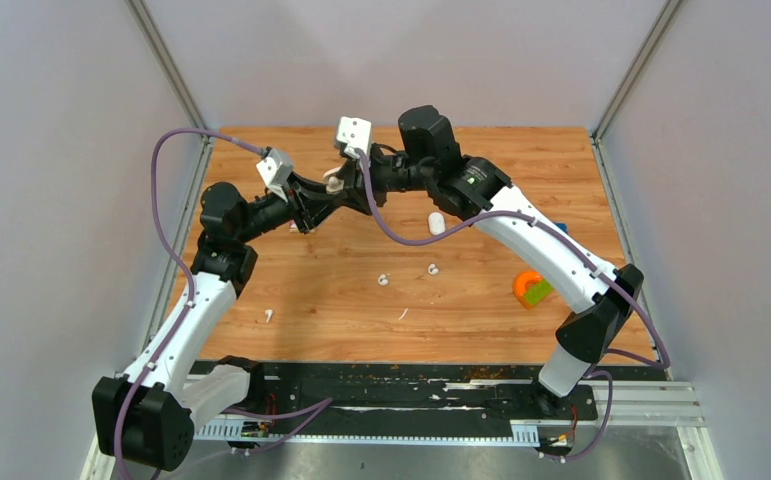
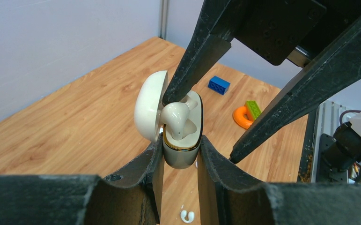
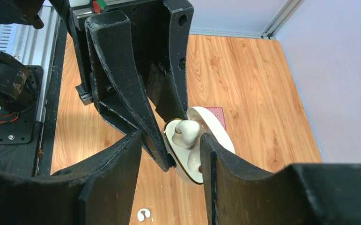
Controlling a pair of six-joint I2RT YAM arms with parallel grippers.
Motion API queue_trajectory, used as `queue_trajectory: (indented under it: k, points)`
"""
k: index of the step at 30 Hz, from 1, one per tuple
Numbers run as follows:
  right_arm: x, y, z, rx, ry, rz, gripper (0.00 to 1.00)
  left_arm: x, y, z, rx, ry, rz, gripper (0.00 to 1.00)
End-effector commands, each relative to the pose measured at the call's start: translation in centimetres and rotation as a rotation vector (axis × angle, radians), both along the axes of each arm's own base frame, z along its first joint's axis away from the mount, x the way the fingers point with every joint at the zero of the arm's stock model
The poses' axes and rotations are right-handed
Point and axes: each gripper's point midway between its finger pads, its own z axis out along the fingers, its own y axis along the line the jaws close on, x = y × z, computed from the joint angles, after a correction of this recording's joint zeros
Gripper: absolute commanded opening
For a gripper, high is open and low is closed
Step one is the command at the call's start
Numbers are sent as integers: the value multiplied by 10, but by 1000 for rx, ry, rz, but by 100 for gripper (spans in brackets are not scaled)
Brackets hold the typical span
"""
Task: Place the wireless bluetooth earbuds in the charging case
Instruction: Place the earbud in the charging case.
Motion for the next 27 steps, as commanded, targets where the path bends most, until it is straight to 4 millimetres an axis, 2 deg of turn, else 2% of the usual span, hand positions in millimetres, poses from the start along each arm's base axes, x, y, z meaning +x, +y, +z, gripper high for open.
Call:
queue_trajectory:
  k: [1,9,16,23,27]
  points:
    - [-10,6,24,56,-25,50,49,0,1,14,-13,-56,4,0]
    - [-20,-2,24,49,-35,72,48,6,2,14,-18,-45,27,0]
    - [-11,-7,17,23,-52,16,48,9,2,17,-19,-51,26,0]
    - [7,-18,23,6,-126,-79,50,8,1,14,-12,-44,18,0]
    - [1,-26,29,31,-121,-51,48,8,1,10,-6,-37,16,0]
